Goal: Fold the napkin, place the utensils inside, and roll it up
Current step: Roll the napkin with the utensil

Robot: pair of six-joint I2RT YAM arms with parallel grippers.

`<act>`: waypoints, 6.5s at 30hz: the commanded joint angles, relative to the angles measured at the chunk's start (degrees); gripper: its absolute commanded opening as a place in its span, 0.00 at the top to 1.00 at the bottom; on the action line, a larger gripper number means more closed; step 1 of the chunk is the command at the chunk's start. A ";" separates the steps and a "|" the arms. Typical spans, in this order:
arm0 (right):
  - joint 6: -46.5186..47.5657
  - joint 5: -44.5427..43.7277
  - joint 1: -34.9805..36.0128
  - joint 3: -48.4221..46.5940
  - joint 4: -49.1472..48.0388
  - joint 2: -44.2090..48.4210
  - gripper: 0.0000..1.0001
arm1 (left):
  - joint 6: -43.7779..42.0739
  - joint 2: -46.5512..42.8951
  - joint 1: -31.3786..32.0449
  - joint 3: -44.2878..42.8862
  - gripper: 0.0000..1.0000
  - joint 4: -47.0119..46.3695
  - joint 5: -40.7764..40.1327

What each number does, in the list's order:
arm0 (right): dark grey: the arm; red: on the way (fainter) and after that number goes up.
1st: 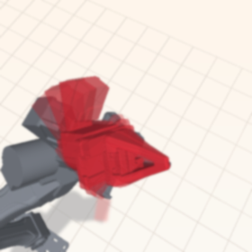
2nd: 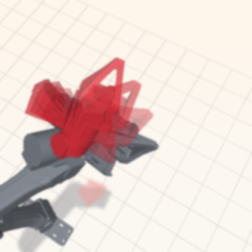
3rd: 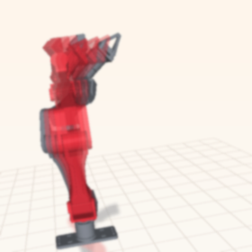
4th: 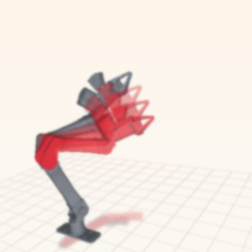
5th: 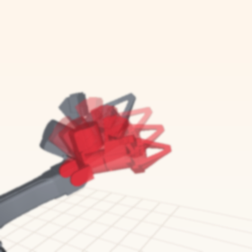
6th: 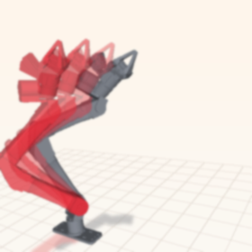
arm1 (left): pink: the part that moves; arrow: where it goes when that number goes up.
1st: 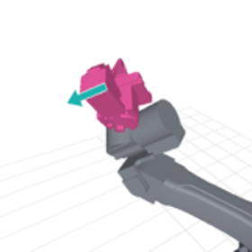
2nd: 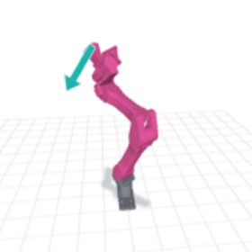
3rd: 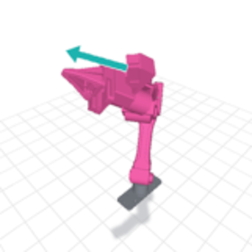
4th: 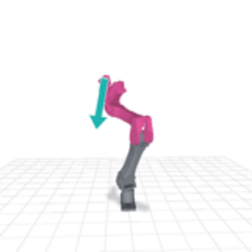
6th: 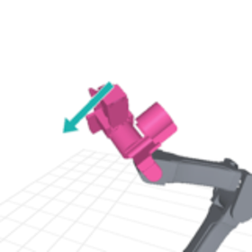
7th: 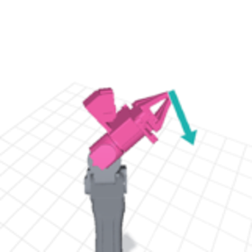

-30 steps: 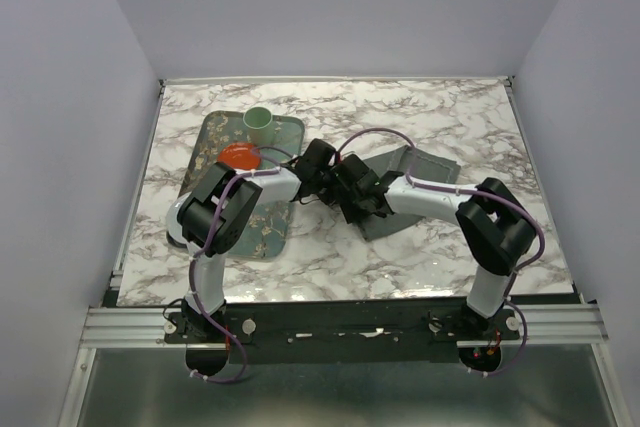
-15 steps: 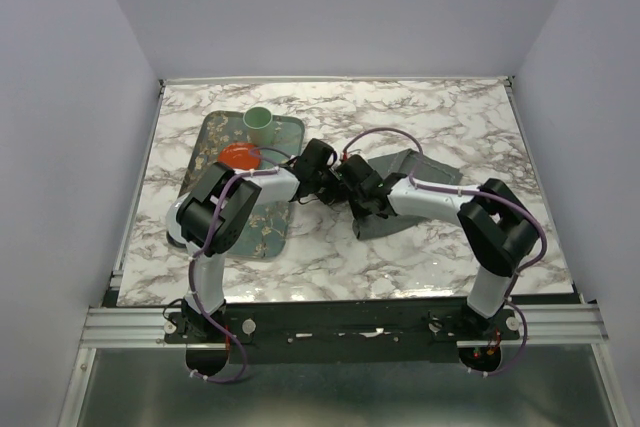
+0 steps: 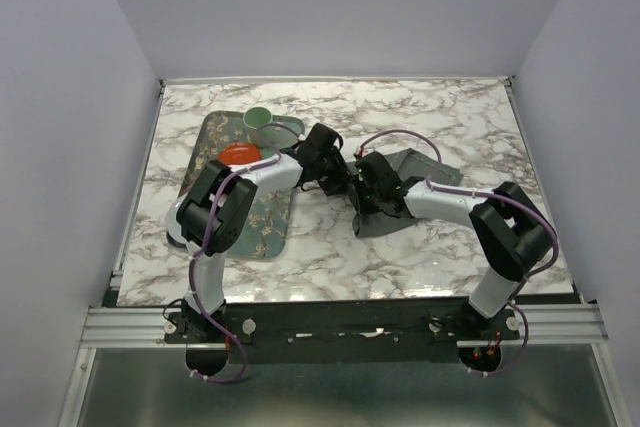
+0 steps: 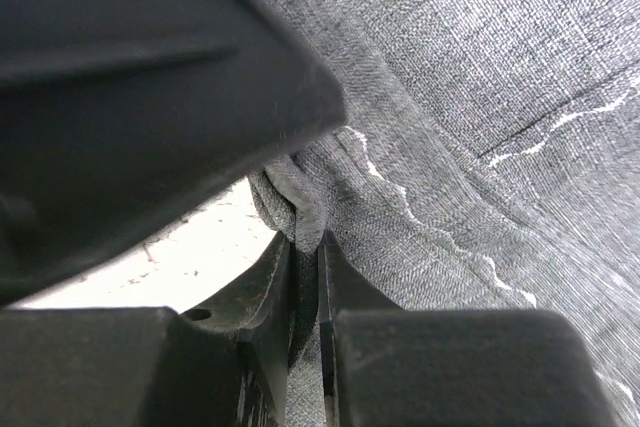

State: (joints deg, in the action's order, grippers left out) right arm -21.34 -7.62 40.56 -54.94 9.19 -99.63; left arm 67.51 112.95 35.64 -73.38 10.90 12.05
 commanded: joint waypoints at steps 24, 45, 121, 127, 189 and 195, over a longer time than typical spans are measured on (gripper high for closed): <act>-5.46 55.78 -20.07 18.20 -28.17 -8.47 0.99 | -20.39 -13.01 -0.22 8.07 0.15 2.11 -1.59; -3.88 57.10 -21.48 16.62 -26.51 -10.84 0.99 | -9.15 -10.21 0.75 15.38 0.15 -12.83 0.96; -6.78 -24.63 19.38 -10.10 25.97 -4.34 0.63 | 1.84 -5.45 1.89 5.09 1.00 8.00 -2.39; -6.61 -24.12 19.30 -9.84 25.35 -3.73 0.84 | 1.93 -5.54 1.89 5.18 1.00 8.26 -2.74; -18.56 63.08 -21.75 20.13 -32.66 -10.67 0.99 | -22.89 -23.65 4.53 19.94 0.21 -1.81 -6.09; -17.51 62.20 -21.75 19.70 -31.09 -9.44 0.99 | -12.59 -18.65 4.00 18.90 0.06 -6.50 -5.03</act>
State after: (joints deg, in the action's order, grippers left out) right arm -40.60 57.74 19.16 -36.21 -23.99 -108.66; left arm 46.15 90.56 39.92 -53.04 11.92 4.21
